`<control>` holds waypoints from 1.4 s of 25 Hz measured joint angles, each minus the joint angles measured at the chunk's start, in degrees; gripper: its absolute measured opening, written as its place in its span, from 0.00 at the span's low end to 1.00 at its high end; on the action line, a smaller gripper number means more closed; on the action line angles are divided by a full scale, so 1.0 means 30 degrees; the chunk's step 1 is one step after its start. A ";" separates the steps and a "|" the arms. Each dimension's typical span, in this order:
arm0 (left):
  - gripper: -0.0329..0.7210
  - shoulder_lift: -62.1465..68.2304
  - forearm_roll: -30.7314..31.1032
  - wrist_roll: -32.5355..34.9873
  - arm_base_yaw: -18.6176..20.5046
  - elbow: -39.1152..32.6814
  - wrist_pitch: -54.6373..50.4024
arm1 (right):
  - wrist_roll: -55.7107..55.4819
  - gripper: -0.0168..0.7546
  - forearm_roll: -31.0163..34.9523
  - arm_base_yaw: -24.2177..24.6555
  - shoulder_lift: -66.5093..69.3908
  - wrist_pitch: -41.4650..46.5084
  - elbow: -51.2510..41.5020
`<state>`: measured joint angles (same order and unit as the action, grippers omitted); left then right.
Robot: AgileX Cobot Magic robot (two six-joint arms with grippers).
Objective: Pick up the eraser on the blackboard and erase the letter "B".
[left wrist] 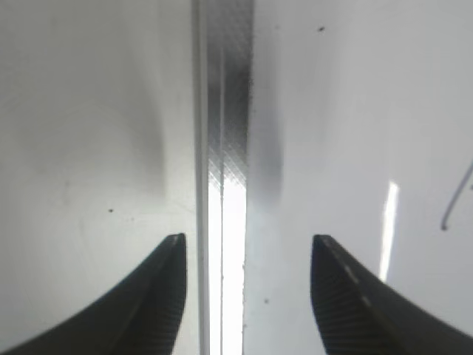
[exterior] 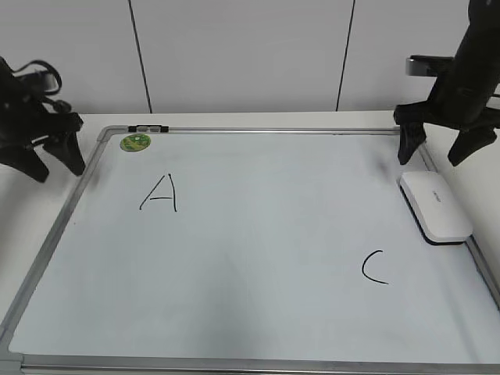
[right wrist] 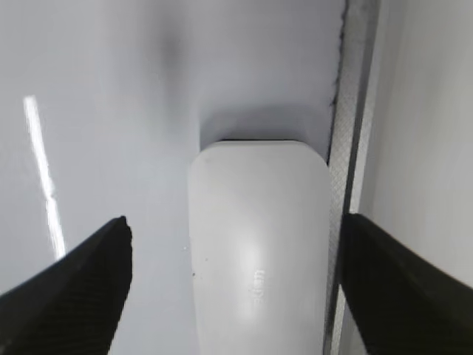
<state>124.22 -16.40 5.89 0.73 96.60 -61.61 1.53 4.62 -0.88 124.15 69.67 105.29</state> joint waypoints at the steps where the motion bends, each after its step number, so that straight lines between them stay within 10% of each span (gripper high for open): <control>1: 0.72 -0.0519 0.0000 0.0000 0.0000 0.0000 -0.0093 | -0.0076 0.87 0.0000 0.0000 -0.0229 -0.0005 0.0000; 12: 0.79 -0.6114 0.3758 -0.1313 -0.0498 -0.1444 -0.1024 | -0.1557 0.73 -0.1221 -0.0197 -0.5471 -0.0072 -0.5925; 24: 0.77 -1.8064 0.6215 -0.2625 -0.1595 -1.3417 0.4042 | -0.2867 0.72 -0.1852 -0.1547 -1.6854 -0.6599 -1.6851; 35: 0.77 -2.8665 0.6557 -0.2655 -0.1591 -1.9775 0.3860 | -0.2923 0.72 -0.2021 -0.1595 -2.6271 -0.4161 -2.1123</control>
<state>38.23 3.27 -2.07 -4.05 37.27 -50.03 -7.24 -1.44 -5.67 45.33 57.18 41.93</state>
